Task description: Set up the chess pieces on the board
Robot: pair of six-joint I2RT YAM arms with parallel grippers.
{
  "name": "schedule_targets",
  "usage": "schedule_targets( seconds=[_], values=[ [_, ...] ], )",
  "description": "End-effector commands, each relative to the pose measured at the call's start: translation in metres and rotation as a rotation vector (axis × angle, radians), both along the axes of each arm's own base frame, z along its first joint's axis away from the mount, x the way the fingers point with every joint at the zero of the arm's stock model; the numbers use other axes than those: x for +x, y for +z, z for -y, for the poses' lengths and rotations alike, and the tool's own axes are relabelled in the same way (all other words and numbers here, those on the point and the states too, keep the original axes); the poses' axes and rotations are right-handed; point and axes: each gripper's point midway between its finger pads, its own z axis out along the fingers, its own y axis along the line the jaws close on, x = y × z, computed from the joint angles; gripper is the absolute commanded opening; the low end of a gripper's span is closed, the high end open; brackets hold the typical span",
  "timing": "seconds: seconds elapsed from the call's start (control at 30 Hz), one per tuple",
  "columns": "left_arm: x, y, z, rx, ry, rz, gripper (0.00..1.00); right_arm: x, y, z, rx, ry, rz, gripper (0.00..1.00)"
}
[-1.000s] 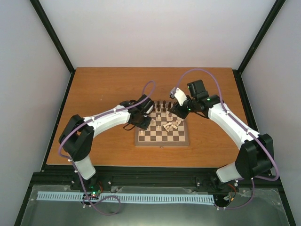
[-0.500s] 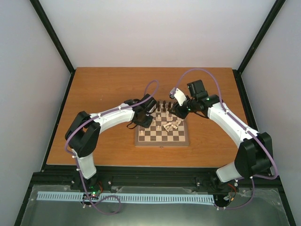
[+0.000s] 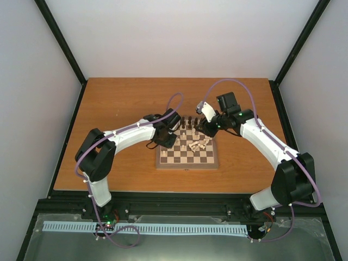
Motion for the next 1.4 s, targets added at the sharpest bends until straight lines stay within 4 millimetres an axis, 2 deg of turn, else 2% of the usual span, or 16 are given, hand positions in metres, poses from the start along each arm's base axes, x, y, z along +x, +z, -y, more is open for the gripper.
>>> schedule_targets(
  seconds=[0.0,0.33,0.57,0.77,1.07,1.37],
  values=[
    [-0.001,0.0,0.004,-0.011,-0.004,-0.011,0.25,0.0,-0.002,0.001,0.002,0.012,-0.006,0.35],
    [-0.005,-0.009,0.005,-0.005,-0.014,-0.049,0.26,0.001,-0.007,0.001,0.002,0.015,-0.026,0.35],
    [-0.008,-0.008,0.004,-0.001,-0.019,-0.064,0.17,0.001,-0.008,0.001,0.002,0.014,-0.031,0.35],
    [-0.004,0.012,0.001,-0.022,-0.018,0.009,0.12,0.0,-0.011,-0.002,0.018,0.023,-0.057,0.35],
    [-0.003,0.049,0.017,-0.187,-0.081,0.144,0.1,-0.004,-0.012,-0.006,0.069,0.038,-0.116,0.34],
    [-0.007,0.062,0.027,-0.267,-0.101,0.156,0.1,-0.01,-0.014,-0.014,0.13,0.069,-0.194,0.35]
  ],
)
